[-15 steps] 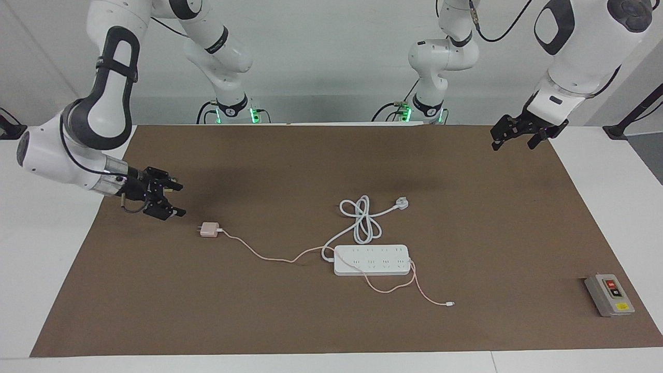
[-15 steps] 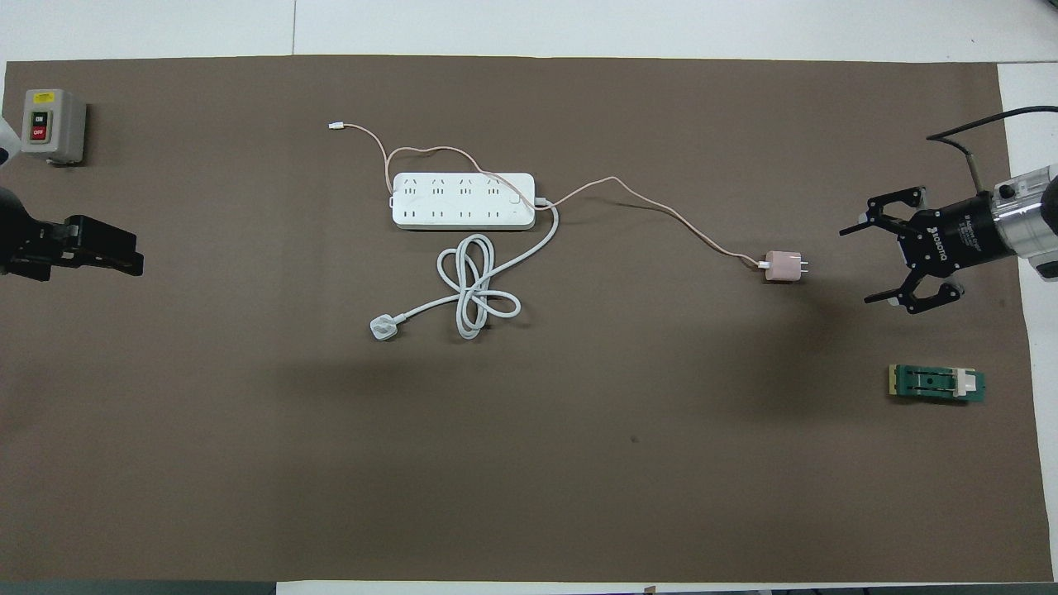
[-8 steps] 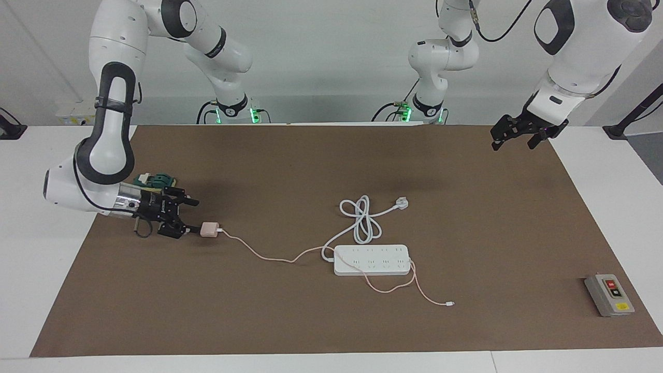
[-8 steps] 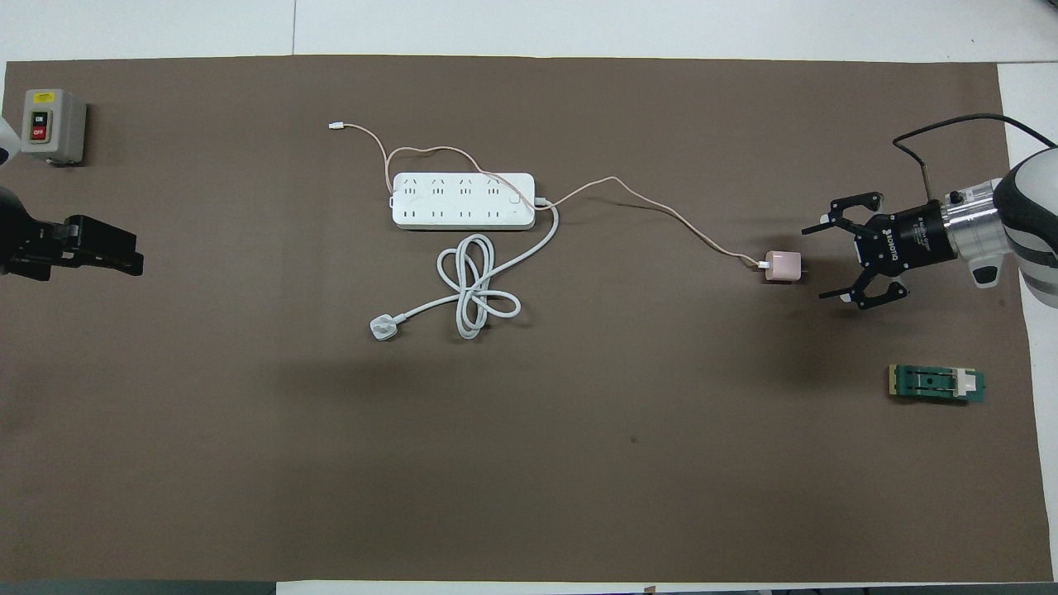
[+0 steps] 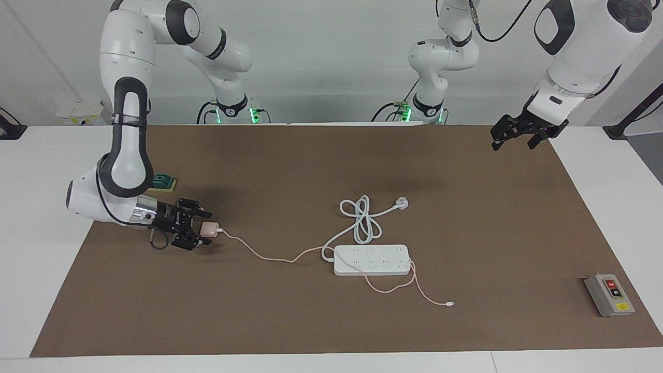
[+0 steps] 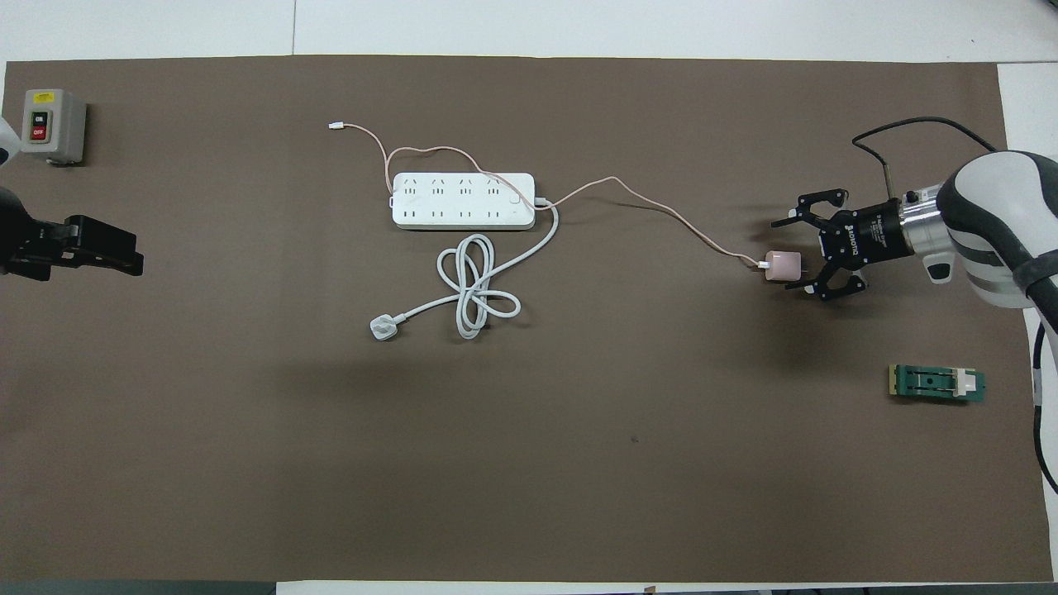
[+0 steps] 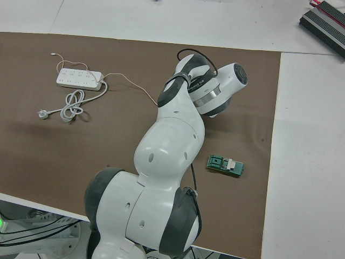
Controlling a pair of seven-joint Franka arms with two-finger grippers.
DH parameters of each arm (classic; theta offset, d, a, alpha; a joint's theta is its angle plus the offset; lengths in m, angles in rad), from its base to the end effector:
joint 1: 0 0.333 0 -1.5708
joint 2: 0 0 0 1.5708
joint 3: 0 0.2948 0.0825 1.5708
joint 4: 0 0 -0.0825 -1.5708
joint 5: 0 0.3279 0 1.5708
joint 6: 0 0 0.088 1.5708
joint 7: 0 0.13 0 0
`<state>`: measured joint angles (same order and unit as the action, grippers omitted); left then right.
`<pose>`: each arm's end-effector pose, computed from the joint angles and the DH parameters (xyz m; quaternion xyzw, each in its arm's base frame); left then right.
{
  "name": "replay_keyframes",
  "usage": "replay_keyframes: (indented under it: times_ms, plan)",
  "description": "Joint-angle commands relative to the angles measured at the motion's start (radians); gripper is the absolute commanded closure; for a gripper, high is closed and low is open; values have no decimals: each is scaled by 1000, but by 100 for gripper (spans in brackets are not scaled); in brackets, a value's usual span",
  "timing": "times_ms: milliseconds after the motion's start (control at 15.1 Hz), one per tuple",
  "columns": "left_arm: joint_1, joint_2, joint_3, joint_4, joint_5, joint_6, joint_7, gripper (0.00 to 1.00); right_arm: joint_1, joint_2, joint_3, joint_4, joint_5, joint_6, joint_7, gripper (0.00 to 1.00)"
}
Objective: Plug charger into power strip
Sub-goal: 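Open the right gripper and close it around the pink charger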
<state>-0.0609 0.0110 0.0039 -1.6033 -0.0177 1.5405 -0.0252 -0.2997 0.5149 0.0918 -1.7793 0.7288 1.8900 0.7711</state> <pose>0.4942 -0.0306 0.5589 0.9992 -0.0158 -0.0372 0.0073 0.5645 -0.0573 0.2618 -0.7168 0.5840 0.2732 0.2654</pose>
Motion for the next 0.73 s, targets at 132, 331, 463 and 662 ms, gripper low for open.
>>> replay_keyframes:
  times_ms: [132,331,463,662]
  plan:
    - [1,-17,1,-15,12,10,5,0,-33,54,3,-15,67,21,-136,0]
    - [1,-17,1,-15,12,6,7,0,-32,54,3,-15,83,18,-138,0]
    - [3,-17,2,-12,5,12,14,0,-27,56,2,-17,89,26,-142,5]
    - [4,-17,5,-18,-22,24,16,0,-38,69,2,-20,89,35,-190,29]
